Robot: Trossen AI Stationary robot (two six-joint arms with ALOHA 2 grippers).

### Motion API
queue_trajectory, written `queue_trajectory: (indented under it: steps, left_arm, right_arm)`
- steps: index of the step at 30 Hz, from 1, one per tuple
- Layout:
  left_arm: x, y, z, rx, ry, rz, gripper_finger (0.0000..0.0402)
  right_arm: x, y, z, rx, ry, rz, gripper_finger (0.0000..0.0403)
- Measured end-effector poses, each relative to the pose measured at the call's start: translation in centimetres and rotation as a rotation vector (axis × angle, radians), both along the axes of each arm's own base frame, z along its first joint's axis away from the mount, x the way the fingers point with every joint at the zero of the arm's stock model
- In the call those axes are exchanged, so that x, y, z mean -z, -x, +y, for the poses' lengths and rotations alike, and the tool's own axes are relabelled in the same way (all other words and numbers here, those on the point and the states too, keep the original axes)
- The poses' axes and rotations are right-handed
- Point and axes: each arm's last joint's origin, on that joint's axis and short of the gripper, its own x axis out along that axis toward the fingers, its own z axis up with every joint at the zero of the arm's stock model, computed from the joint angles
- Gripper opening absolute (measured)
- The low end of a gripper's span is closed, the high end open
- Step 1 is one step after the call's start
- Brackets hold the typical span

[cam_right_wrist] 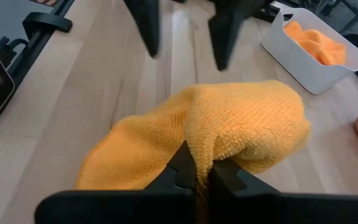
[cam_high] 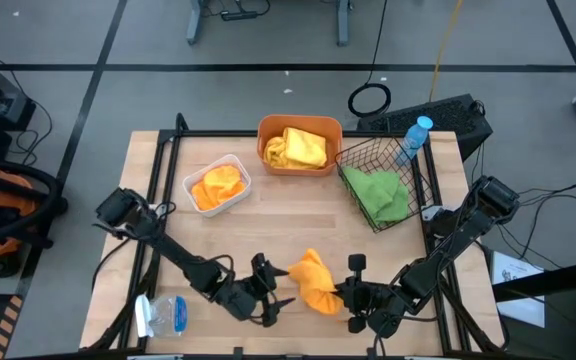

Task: Sort microfiber towel by color & place in baskets
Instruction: Put the orange towel into the white bin

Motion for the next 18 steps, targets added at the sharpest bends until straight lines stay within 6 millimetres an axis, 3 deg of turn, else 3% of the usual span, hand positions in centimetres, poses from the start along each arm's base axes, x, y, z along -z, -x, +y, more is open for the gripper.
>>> queue_trajectory:
  steps: [6,18]
  left_arm:
    - [1.3,0.2,-0.9,-0.099,0.008,-0.045,0.0349]
    - [4.3,-3.3,0.9,-0.09,0.045,-0.135,0.0349]
  right_arm:
    - [0.0,0.0,0.0,0.0,-0.004,-0.002,0.0002]
    - [-0.1,0.0,0.0,-0.006,-0.003,-0.004,0.0002]
